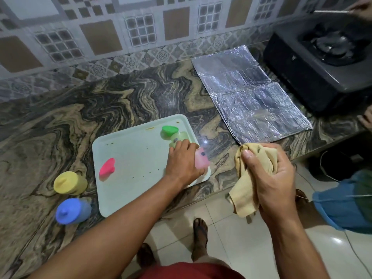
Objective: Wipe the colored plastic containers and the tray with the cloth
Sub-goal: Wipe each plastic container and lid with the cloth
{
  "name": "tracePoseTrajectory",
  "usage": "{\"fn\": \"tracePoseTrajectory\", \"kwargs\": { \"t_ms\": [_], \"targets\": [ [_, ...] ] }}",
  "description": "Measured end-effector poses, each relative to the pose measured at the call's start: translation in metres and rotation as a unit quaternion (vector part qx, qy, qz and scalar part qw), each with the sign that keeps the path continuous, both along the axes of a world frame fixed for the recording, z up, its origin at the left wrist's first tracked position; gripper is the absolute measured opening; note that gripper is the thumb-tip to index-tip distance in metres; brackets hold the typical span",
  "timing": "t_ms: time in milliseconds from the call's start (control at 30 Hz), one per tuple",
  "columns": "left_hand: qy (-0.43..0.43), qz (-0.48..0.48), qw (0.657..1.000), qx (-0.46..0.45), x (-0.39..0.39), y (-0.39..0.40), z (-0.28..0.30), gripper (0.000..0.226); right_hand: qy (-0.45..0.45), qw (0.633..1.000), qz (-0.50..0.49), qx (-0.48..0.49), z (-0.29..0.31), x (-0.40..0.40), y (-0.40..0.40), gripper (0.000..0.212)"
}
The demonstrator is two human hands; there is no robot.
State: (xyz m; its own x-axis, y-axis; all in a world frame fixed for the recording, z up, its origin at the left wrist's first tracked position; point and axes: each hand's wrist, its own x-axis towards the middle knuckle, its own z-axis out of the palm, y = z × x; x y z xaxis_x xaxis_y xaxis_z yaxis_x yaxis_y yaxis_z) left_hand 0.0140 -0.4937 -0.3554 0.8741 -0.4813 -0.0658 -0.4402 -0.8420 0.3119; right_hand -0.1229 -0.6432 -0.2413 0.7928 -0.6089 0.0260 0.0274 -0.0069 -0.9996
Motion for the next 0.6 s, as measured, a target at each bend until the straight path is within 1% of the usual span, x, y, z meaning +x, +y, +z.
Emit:
{"fn": "tracePoseTrajectory", "kwargs": {
  "t_ms": [67,133,200,267,367,467,600],
  "targets": [
    [0.016,0.012,0.997,-0.075,-0.001,0.007,0.004,0.07,-0.001,1.0,0.003,0.004,0.001,-0.001,-0.001,0.025],
    [0.03,0.028,0.986,-0.163,-0.003,0.019,0.018,0.067,-0.001,1.0,0.009,0.009,0.001,0.0,-0.003,0.025],
    [0.022,0.036,0.971,-0.237,-0.008,0.034,0.041,0.067,0.003,1.0,0.015,0.01,0.001,0.001,-0.002,0.027],
    [-0.005,0.035,0.958,-0.285,-0.015,0.052,0.073,0.069,-0.003,1.0,0.022,0.011,0.005,0.004,0.002,0.029],
    [-0.063,0.042,0.945,-0.318,-0.029,0.078,0.122,0.067,-0.029,0.998,0.049,-0.014,0.016,0.011,0.015,0.026],
    [-0.109,0.061,0.94,-0.317,-0.041,0.099,0.163,0.067,-0.084,0.989,0.097,-0.066,0.035,0.021,0.035,0.023],
    [-0.157,0.079,0.939,-0.296,-0.046,0.12,0.195,0.071,-0.17,0.955,0.175,-0.168,0.067,0.033,0.076,0.023]
  ]
}}
